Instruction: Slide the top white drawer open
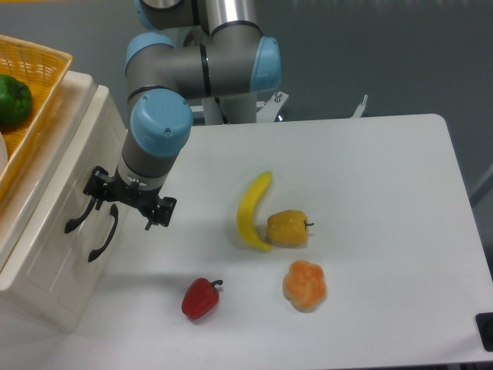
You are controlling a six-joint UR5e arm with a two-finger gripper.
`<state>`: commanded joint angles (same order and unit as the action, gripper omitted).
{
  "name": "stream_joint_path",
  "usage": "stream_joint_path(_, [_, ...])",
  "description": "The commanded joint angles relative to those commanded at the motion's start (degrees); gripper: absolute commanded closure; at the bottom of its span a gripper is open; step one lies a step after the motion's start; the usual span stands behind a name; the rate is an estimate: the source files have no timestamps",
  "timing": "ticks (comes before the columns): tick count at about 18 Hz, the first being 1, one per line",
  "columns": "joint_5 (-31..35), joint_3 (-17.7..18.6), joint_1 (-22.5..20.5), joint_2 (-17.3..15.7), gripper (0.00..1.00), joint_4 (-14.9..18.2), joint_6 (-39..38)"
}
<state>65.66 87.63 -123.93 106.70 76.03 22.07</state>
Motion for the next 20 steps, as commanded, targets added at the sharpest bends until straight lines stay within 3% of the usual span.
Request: stream_joint_path(20, [-0.79, 0.44, 2.37, 0.79, 0.00, -0.17, -2.55])
